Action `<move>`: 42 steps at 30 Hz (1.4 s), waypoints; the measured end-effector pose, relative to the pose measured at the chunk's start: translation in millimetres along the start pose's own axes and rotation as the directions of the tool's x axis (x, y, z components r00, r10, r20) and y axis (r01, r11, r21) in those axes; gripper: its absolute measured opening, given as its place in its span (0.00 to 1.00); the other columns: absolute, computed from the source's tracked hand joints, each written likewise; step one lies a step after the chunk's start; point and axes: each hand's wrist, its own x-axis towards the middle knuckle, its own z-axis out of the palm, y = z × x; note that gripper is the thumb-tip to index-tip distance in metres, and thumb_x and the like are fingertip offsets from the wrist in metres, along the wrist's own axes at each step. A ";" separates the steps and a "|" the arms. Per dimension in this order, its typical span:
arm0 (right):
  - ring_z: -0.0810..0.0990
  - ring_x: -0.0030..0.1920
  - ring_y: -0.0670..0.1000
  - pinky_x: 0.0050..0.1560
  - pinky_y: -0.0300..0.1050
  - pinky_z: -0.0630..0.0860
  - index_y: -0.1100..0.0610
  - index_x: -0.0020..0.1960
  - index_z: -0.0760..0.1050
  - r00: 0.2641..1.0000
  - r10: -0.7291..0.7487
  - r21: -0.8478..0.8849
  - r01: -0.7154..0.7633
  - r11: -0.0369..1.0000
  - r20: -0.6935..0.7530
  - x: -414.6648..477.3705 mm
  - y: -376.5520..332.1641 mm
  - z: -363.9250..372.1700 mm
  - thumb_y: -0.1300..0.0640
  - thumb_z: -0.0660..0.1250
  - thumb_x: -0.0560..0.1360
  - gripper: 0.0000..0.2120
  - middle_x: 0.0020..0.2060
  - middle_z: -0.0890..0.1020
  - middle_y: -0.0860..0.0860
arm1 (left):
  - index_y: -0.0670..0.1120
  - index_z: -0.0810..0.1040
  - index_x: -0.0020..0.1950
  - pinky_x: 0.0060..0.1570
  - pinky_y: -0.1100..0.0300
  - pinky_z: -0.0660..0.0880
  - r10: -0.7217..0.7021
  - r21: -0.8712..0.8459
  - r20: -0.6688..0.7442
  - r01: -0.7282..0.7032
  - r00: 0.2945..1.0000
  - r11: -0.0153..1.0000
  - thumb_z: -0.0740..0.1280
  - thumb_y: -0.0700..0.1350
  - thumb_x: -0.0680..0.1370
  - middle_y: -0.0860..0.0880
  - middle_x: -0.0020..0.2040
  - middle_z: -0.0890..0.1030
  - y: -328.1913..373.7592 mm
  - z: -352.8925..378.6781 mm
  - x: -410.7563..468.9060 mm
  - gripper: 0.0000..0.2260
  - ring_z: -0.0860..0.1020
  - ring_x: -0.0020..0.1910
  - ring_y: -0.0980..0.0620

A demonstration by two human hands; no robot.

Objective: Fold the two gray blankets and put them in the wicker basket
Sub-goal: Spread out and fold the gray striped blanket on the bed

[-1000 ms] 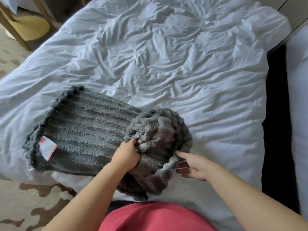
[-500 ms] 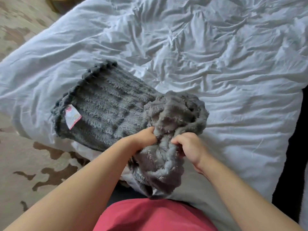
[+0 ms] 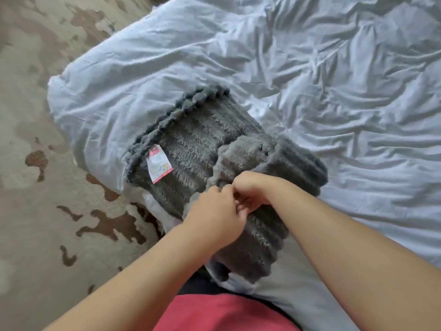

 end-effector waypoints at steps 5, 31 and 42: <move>0.70 0.23 0.51 0.23 0.39 0.73 0.60 0.35 0.71 0.978 -0.108 0.041 0.117 0.992 -0.179 8.8 5.2 -4.5 0.55 0.55 0.81 0.18 0.26 0.73 0.55 | 0.44 0.38 0.77 0.67 0.42 0.62 -0.177 0.240 0.263 0.113 0.948 0.964 0.69 0.68 0.66 0.36 0.76 0.48 10.3 41.7 18.0 0.56 0.59 0.72 0.36; 0.76 0.53 0.50 0.51 0.44 0.70 0.40 0.71 0.64 0.739 -0.456 -0.254 0.379 0.890 -0.495 2.4 118.0 -121.0 0.46 0.78 0.63 0.40 0.55 0.79 0.45 | 0.52 0.48 0.78 0.48 0.50 0.72 -0.127 0.387 0.323 -0.009 0.938 0.922 0.65 0.45 0.70 0.47 0.49 0.78 51.1 56.5 85.3 0.40 0.76 0.48 0.44; 0.75 0.58 0.56 0.49 0.47 0.73 0.42 0.75 0.55 0.659 -0.314 -0.201 0.244 0.949 -0.684 13.7 138.1 -113.0 0.45 0.76 0.65 0.44 0.64 0.75 0.51 | 0.50 0.65 0.68 0.38 0.55 0.72 0.103 0.171 0.297 -0.160 0.949 0.972 0.64 0.42 0.69 0.50 0.45 0.75 53.3 72.5 87.6 0.27 0.74 0.45 0.44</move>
